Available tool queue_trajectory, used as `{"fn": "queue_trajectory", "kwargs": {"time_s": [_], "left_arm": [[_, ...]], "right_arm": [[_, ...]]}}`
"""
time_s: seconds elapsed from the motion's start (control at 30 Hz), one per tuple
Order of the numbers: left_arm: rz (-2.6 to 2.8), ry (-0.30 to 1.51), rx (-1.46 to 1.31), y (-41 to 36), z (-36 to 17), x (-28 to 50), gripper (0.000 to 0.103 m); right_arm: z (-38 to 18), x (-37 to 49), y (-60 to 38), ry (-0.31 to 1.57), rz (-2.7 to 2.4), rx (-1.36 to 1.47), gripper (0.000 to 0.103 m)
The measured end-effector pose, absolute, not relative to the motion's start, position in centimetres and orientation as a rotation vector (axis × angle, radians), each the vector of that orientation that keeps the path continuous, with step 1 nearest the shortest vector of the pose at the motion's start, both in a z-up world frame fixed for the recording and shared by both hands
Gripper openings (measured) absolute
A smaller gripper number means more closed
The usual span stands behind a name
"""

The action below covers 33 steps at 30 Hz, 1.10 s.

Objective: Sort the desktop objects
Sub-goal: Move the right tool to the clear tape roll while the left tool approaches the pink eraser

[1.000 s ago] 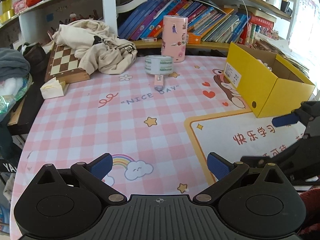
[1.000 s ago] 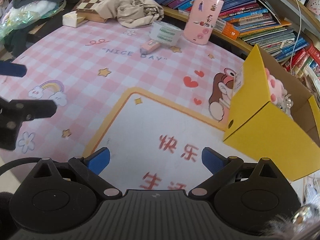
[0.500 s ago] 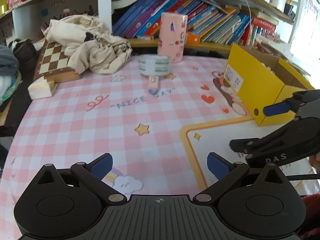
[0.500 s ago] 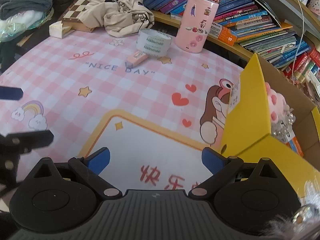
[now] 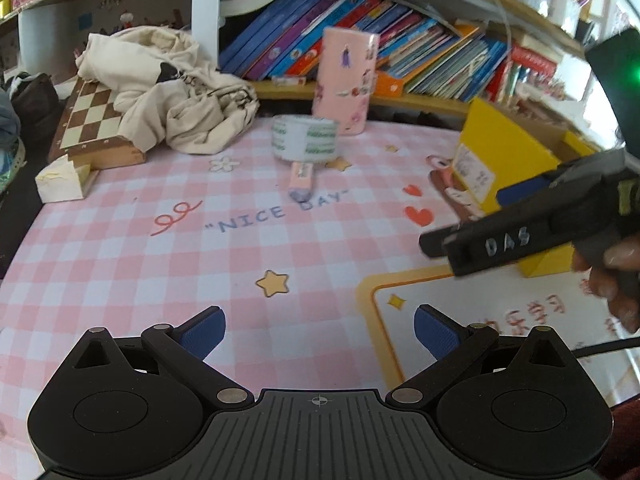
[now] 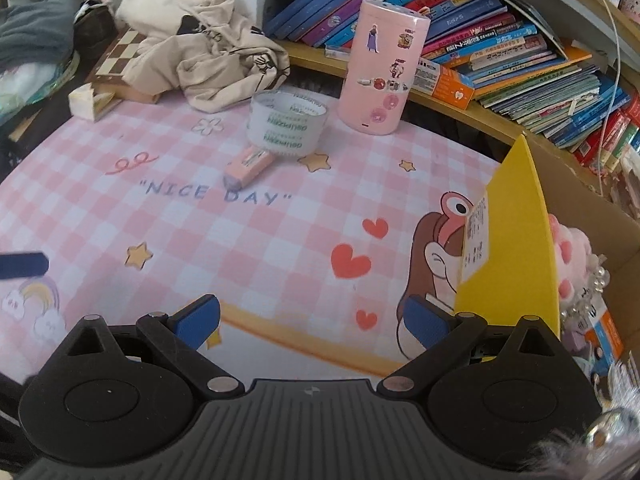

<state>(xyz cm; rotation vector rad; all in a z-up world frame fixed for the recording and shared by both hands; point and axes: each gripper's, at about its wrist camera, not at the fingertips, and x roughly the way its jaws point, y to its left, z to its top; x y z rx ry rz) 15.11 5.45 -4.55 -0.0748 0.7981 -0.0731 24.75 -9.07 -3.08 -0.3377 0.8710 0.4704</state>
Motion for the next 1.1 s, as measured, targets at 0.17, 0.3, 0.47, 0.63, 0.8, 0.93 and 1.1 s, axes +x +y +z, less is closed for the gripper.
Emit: {"fn": "queue_trajectory", "kwargs": {"time_s": [0.17,0.3,0.47,0.63,0.8,0.93,1.1], "left_arm": [[-0.074,0.818,-0.064,5.5,-5.1,16.3,0.102],[-0.072,0.843,-0.037,5.4,-5.7,17.5,0.102],[-0.067,0.852,0.008,5.5,-6.3,19.2,0.102],[-0.047,0.826,0.046,5.8,-6.5,21.4,0.102],[-0.026,0.821,0.016,6.7,-6.5,24.1,0.102],[-0.035,0.808,0.013,6.7,-6.5,25.6,0.102],[-0.061,0.806,-0.017,6.6,-7.1,27.0,0.100]], "right_arm": [[-3.4,26.9,-8.5,0.903,0.478,-0.298,0.099],[-3.6,28.4,-7.8,0.912,0.488,-0.289,0.100],[-3.4,30.5,-6.6,0.894,0.504,-0.282,0.100],[-3.1,33.0,-5.5,0.898,0.535,-0.228,0.100],[-3.0,35.8,-4.3,0.901,0.552,-0.175,0.100],[-3.4,37.6,-3.6,0.935,0.563,-0.142,0.100],[-3.9,38.8,-3.0,0.946,0.579,-0.135,0.100]]}}
